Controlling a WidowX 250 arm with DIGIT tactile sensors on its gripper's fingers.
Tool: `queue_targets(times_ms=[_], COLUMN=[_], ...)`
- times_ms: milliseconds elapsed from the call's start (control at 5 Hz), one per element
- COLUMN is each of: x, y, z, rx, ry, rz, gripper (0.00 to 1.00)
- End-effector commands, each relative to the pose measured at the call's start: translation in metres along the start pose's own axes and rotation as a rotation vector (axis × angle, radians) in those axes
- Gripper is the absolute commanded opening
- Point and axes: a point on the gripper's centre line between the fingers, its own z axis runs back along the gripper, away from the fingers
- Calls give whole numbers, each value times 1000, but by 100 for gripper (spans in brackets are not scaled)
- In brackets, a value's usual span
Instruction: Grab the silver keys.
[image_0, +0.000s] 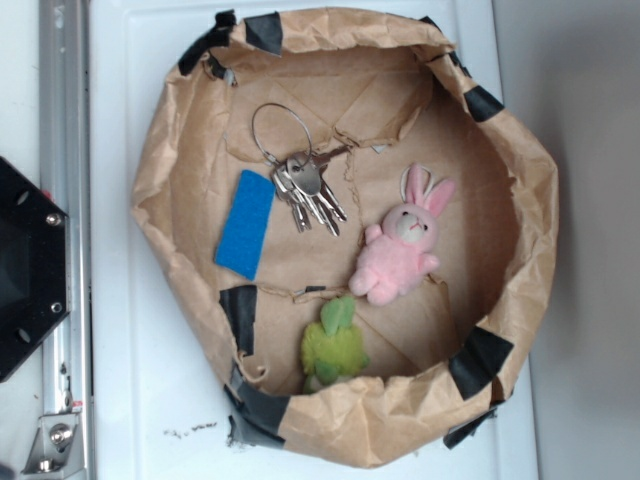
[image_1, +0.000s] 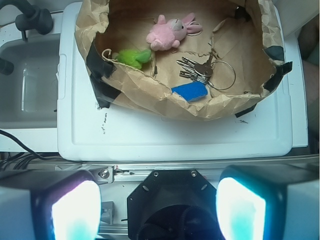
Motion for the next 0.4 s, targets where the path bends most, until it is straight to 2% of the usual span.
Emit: queue_targets(times_ms=[0, 200], x=[0, 38], y=[0, -2], z=[0, -15], rx=[0, 23], ry=[0, -18], rz=[0, -12], gripper=[100, 100])
